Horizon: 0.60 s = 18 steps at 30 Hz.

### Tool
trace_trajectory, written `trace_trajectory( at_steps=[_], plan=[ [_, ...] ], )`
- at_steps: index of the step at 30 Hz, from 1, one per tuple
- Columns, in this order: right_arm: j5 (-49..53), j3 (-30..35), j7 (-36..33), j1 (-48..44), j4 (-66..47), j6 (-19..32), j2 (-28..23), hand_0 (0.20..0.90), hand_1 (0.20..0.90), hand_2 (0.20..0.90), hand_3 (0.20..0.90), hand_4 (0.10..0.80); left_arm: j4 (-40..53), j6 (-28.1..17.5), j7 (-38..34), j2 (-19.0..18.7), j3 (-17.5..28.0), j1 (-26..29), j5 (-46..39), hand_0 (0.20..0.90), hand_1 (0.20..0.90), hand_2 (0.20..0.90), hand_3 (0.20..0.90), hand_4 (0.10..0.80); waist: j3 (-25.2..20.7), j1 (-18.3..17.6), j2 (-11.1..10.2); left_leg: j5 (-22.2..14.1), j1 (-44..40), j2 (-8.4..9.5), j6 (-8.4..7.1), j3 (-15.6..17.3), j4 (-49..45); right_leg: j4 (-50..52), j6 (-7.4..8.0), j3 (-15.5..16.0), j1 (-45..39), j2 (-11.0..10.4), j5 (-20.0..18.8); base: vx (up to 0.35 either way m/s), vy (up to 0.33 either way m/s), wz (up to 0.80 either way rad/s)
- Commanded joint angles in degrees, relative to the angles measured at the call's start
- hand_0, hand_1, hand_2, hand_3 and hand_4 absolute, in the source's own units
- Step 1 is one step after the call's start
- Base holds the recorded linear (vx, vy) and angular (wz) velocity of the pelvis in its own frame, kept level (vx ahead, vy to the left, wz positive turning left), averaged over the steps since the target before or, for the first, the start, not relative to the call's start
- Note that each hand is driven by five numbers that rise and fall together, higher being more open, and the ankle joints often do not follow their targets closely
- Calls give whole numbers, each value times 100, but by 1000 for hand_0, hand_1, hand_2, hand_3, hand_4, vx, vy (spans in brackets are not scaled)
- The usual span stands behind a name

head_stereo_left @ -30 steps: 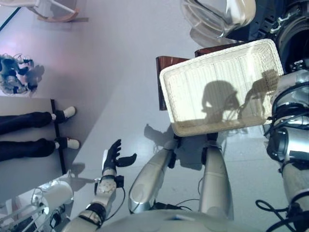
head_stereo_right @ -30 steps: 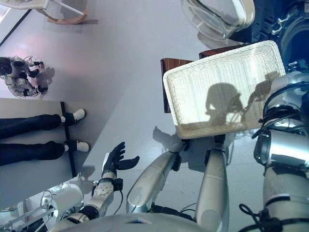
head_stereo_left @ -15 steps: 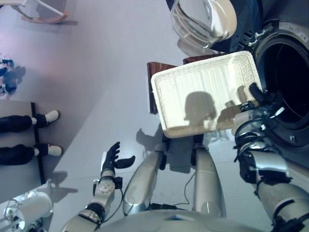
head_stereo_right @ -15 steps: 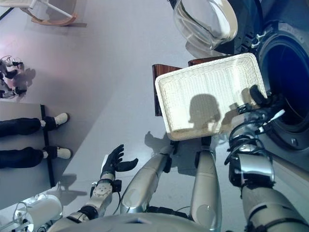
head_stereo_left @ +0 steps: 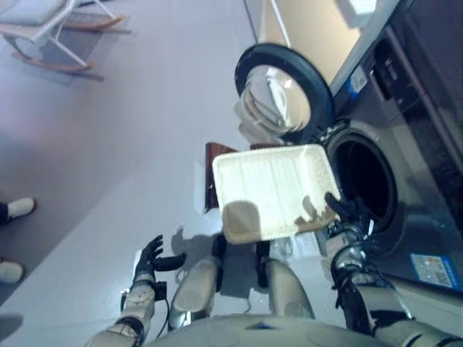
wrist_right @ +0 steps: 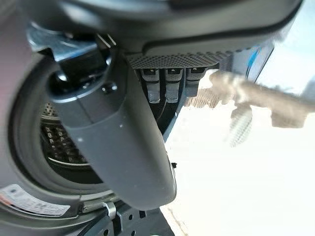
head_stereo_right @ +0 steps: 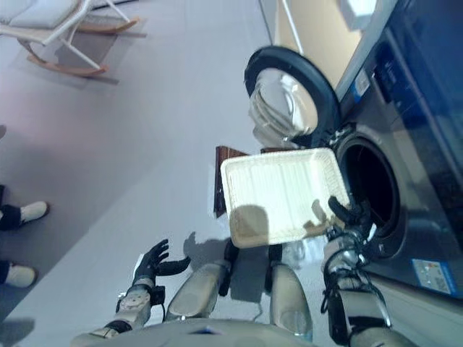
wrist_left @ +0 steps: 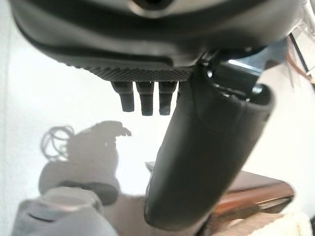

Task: Pick up the clothes and place them into the washing machine

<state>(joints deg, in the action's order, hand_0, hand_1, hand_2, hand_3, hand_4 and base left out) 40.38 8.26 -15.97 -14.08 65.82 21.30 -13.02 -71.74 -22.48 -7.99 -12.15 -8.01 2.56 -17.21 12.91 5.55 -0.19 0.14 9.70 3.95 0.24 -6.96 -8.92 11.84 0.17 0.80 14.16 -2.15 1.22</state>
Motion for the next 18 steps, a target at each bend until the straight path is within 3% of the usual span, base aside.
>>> trace_trajectory(
  at_steps=[1,9,18],
  plan=[
    [-612,-67,300,487,-453,63,-77,900,900,900,900,800,-246,-101,139,-250,372,-289,104,900,900,900,900,800,-658,-40,-108,83,231,239,-33,257,132,-664,217,37,-581,22,-223,97,8,-5],
    [-2154,-431,478,1350,440,-439,42,900,900,900,900,800,-711,93,472,-244,615,-506,594,900,900,900,900,800,-1342,-54,-255,65,-456,105,13,384,594,-1189,320,-94,-1141,-8,-442,47,4,-13],
    [-3025,-453,676,1739,1719,-887,81,900,900,900,900,800,-1132,445,699,-170,731,-622,1220,900,900,900,900,800,-1703,-179,-280,39,-1013,33,28,421,862,-1188,310,-46,-1592,-18,-313,53,4,0]
  ],
)
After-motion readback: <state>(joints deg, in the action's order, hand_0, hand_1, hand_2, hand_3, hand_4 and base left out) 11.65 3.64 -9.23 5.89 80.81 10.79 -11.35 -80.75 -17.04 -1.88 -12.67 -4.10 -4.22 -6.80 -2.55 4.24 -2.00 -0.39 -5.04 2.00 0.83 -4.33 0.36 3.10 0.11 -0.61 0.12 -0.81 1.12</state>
